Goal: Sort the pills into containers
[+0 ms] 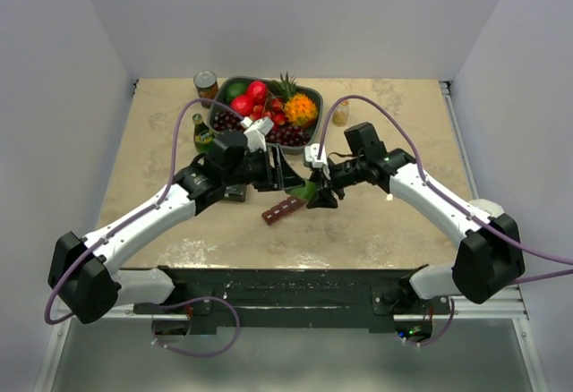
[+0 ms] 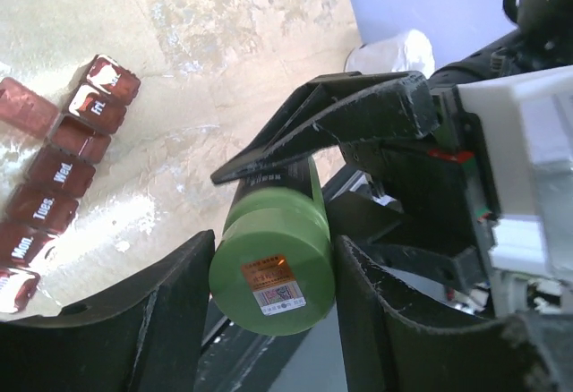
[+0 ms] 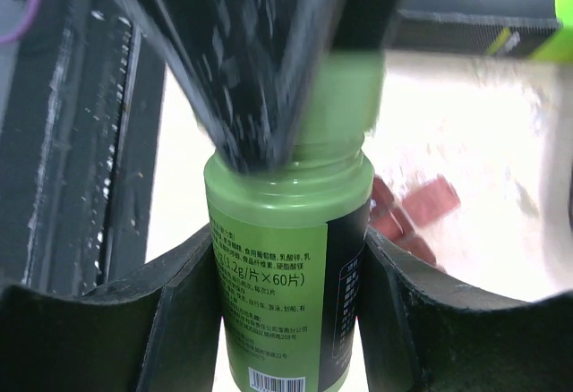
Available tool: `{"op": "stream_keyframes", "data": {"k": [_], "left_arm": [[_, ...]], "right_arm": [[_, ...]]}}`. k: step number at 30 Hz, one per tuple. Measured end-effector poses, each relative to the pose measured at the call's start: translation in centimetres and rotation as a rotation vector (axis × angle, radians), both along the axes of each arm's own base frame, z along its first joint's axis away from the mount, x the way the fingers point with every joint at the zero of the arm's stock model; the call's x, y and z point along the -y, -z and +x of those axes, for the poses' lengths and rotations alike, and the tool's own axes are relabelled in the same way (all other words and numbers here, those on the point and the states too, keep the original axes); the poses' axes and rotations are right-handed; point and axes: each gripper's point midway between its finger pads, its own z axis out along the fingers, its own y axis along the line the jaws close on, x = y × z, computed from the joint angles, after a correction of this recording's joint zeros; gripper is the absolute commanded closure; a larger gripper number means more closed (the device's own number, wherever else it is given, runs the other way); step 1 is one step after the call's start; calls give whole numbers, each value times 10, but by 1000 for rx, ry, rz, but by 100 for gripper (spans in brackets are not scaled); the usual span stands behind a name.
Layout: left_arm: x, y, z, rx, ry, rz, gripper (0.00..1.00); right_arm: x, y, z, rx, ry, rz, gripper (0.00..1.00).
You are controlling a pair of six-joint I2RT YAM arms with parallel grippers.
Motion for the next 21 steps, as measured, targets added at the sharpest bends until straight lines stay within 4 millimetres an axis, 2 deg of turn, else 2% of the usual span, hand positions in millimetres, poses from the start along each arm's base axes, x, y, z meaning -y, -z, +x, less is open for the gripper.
{"op": "stream_keyframes", "data": {"k": [7,11,15,18,19,21], "left_arm": [[-11,-9,7,-59,-77,-62,100],[-17,-2,8,-92,-91,-68,100],[-36,8,20,3,-110,27,100],[-60,25,23,125,-114,167,100],[-69,34,22,149,-119,212,100],[-88,62,15,151,-121,315,100]], "right_arm": [[9,7,7,0,45,-37,100],[9,8,7,-3,50,-41,100],[15,7,12,-25,86,-40,100],[34,-2,33,-53,190,-22,100],[43,-10,46,-50,240,-10,100],[60,-40,75,-14,338,24,100]]}}
